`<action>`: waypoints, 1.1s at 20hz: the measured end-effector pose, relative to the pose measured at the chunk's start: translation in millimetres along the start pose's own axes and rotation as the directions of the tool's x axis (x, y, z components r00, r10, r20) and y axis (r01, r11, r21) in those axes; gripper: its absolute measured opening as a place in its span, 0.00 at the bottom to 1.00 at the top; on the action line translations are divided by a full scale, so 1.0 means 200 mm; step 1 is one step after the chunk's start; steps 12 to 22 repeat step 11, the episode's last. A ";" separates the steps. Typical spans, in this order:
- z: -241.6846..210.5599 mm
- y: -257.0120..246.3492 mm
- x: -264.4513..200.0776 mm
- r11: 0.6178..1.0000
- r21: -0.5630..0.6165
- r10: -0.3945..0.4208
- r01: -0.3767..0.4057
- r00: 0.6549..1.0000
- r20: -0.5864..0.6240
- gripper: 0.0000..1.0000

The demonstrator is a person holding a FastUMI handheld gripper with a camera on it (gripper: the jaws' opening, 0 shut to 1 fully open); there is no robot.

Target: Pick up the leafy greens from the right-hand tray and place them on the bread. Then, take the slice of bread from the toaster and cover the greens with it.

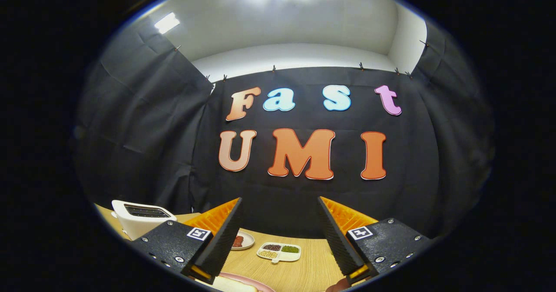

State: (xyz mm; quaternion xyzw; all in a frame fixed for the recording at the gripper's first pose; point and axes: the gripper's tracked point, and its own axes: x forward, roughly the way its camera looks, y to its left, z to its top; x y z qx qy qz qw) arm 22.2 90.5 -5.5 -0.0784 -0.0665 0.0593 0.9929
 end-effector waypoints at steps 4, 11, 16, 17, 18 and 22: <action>-0.01 -0.01 0.00 1.000 0.018 0.002 -0.002 1.000 -0.007 0.99; 0.00 0.01 -0.03 1.000 0.000 0.028 -0.028 1.000 0.006 0.99; 0.00 0.01 -0.03 1.000 0.000 0.028 -0.028 1.000 0.006 0.99; 0.00 0.01 -0.03 1.000 0.000 0.028 -0.028 1.000 0.006 0.99; 0.00 0.01 -0.03 1.000 0.000 0.028 -0.028 1.000 0.006 0.99; 0.00 0.01 -0.03 1.000 0.000 0.028 -0.028 1.000 0.006 0.99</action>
